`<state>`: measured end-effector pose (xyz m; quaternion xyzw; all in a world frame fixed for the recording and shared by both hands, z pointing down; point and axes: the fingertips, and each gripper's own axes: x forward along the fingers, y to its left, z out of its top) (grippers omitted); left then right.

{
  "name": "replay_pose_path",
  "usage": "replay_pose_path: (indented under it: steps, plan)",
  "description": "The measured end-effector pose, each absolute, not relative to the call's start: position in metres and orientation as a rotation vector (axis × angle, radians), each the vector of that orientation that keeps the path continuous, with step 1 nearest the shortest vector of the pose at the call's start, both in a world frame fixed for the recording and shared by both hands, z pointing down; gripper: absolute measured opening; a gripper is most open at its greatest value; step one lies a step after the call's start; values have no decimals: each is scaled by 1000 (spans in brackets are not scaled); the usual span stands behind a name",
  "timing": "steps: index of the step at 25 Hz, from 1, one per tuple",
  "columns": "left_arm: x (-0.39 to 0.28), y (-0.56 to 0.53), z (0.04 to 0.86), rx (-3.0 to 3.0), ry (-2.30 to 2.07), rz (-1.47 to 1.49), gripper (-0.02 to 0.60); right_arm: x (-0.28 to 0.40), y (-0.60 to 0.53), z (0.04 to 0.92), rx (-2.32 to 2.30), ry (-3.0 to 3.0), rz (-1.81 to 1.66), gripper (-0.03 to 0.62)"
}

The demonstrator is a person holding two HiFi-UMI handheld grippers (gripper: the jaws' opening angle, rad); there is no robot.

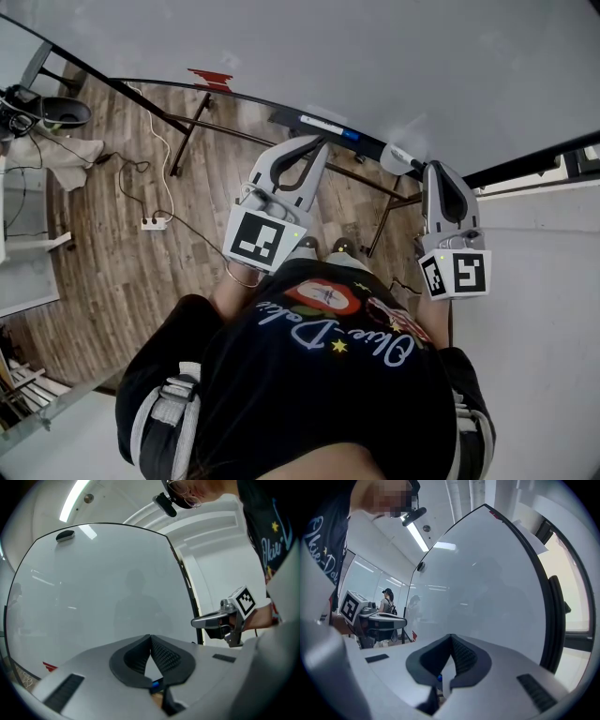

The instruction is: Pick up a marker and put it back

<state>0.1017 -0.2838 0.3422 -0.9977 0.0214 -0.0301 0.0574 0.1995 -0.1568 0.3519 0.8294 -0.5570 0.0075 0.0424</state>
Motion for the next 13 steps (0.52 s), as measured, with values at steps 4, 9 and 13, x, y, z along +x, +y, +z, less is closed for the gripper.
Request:
replay_pose_path:
  steps: [4, 9, 13]
  plan:
    - [102, -285, 342, -3020, 63, -89, 3, 200, -158, 352, 2530, -1704, 24, 0]
    - [102, -286, 341, -3022, 68, -90, 3, 199, -161, 352, 2520, -1711, 22, 0]
    - [101, -287, 341, -3021, 70, -90, 3, 198, -161, 351, 2521, -1709, 19, 0]
